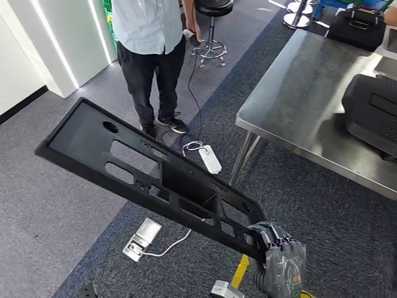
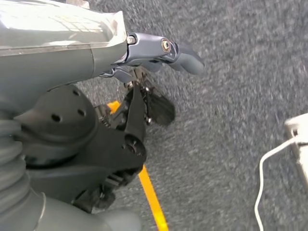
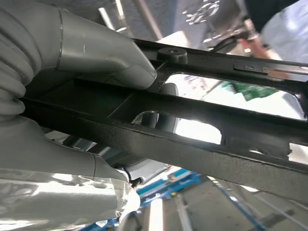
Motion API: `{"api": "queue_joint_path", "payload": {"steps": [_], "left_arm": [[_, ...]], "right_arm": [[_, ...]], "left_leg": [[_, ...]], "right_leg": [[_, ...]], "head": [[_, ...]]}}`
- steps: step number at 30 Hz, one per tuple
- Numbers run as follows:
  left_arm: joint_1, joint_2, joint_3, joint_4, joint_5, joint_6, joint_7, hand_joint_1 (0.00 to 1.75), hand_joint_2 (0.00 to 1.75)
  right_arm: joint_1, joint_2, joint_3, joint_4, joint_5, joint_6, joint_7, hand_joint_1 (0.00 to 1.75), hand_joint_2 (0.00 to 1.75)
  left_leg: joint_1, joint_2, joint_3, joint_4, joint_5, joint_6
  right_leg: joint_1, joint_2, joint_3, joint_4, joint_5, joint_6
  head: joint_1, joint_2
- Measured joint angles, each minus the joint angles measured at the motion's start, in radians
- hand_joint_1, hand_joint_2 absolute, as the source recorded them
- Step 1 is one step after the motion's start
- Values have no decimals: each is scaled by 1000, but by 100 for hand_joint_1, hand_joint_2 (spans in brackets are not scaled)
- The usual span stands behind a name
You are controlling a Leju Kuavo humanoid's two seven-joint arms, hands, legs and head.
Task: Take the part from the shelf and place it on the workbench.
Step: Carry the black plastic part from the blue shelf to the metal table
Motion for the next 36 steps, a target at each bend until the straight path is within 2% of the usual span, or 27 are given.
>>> {"api": "queue_joint_path", "payload": {"steps": [2,3,4,5,6,7,9,11,12,13,14,15,17,18,20,22,24,26,27,28,29,30,31,33,34,35,36], "left_arm": [[-1,-1,0,0,0,-1,0,0,175],[-1,-1,0,0,0,-1,0,0,175],[-1,-1,0,0,0,-1,1,0,175],[-1,-1,0,0,0,-1,1,0,175],[-1,-1,0,0,0,-2,1,0,175],[-2,-2,0,0,1,-2,1,0,175],[-3,-2,0,0,0,-3,1,0,175],[-1,-1,0,0,0,-3,2,0,175],[0,-1,0,0,0,-3,2,0,175],[1,-1,0,0,0,-3,2,0,175],[1,-1,0,0,0,-3,1,0,175],[1,0,0,0,1,-4,0,0,175],[0,0,0,0,0,-6,-1,0,175],[0,0,0,0,0,-7,-2,0,175],[-2,1,0,0,0,-8,-3,0,175],[-4,0,0,0,1,-8,-3,0,175],[-6,-1,0,0,1,-9,-3,0,175],[-4,-1,0,0,0,-10,-3,0,175],[-2,-1,0,0,0,-10,-3,0,175],[-1,-1,0,0,0,-10,-3,0,175],[0,-1,0,0,0,-10,-3,0,175],[0,-1,0,0,1,-10,-3,0,175],[0,-1,0,0,1,-10,-3,0,175],[-1,-2,0,0,1,-10,-3,0,175],[-1,-2,0,0,1,-10,-3,0,175],[-1,-2,0,0,1,-10,-3,0,175],[-2,-2,0,0,1,-10,-3,0,175]], "right_arm": [[-2,-1,0,0,0,0,0,175,175],[-3,-1,0,0,0,0,0,175,175],[-4,-2,0,0,0,0,0,175,175],[-4,-2,0,0,0,0,0,175,175],[-4,-2,0,0,0,0,-1,175,175],[-3,-3,0,-1,0,0,-1,175,175],[-5,-3,0,-1,0,0,-1,175,175],[-8,-3,1,-1,0,0,-2,175,175],[-8,-3,2,0,0,0,-2,175,175],[-8,-3,2,1,-1,0,-2,175,175],[-8,-3,2,2,-1,0,-2,175,175],[-8,-3,2,3,-1,0,-2,175,175],[-8,-3,2,4,0,0,-2,175,175],[-8,-3,2,4,0,0,-2,175,175],[-8,-3,2,4,-1,0,-2,175,175],[-4,-4,2,4,-1,0,-2,175,175],[-4,-4,2,4,-1,0,-2,175,175],[-7,-5,2,4,0,0,-2,175,175],[-7,-5,2,4,0,0,-2,175,175],[-6,-5,3,5,0,0,-2,175,175],[-5,-6,3,5,0,0,-1,175,175],[-4,-6,3,5,0,0,-1,175,175],[-4,-6,2,5,-1,0,0,175,175],[-6,-6,2,5,-1,0,0,175,175],[-7,-6,2,5,-1,0,0,175,175],[-8,-6,2,5,0,0,0,175,175],[-7,-7,2,4,0,0,-1,175,175]], "left_leg": [[-2,18,11,0,-9,-8],[-5,25,15,0,-13,-13],[-7,34,18,-1,-17,-17],[-9,44,20,-3,-19,-22],[-9,54,24,-5,-21,-26],[-7,53,28,-5,-26,-31],[-5,17,12,38,-58,-37],[-5,-27,-51,163,-118,-38],[-6,-36,-87,230,-139,-38],[-7,-41,-114,272,-144,-38],[-6,-43,-123,275,-126,-37],[-6,-47,-114,238,-89,-36],[-2,-76,-67,109,-9,-33],[0,-93,-47,58,12,-31],[-1,-113,-30,22,13,-25],[-3,-99,-26,15,12,-16],[-1,-79,-19,8,13,-3],[-1,-54,-12,5,9,6],[-1,-41,-10,5,7,7],[-1,-28,-7,5,3,7],[-2,-17,-4,5,0,6],[-2,-6,0,5,-4,5],[-2,4,6,5,-9,2],[-4,21,18,3,-18,-7],[-6,30,23,2,-22,-12],[-8,39,26,0,-24,-17],[-9,48,29,-2,-26,-22]], "right_leg": [[9,-41,69,-141,63,-10],[15,-60,91,-188,77,-16],[20,-74,100,-210,79,-22],[25,-73,99,-212,75,-26],[24,-60,97,-214,76,-31],[22,-48,98,-217,77,-36],[15,-25,102,-224,81,-49],[13,-1,103,-226,80,-57],[13,13,104,-226,80,-59],[13,29,106,-226,79,-60],[14,45,109,-225,78,-61],[13,61,113,-225,76,-60],[13,90,120,-221,69,-54],[13,103,120,-218,67,-49],[10,123,115,-215,65,-38],[6,132,112,-215,63,-27],[7,88,95,-178,38,-14],[7,27,41,-66,-17,-3],[4,15,6,0,-40,1],[2,10,-20,47,-50,4],[0,7,-30,59,-41,6],[-1,3,-19,29,-14,6],[-1,-6,11,-35,26,4],[9,-47,74,-163,75,-7],[15,-61,89,-198,83,-13],[20,-66,92,-207,79,-20],[22,-56,90,-208,79,-26]], "head": [[0,0],[-1,0],[-1,0],[-2,0],[-2,0],[-2,0],[-4,0],[-6,0],[-7,0],[-7,0],[-7,0],[-7,0],[-6,0],[-6,0],[-5,0],[-6,0],[-3,0],[0,0],[-1,0],[-1,0],[-1,0],[-1,0],[-1,0],[-1,0],[-1,0],[-2,0],[-2,0]]}}
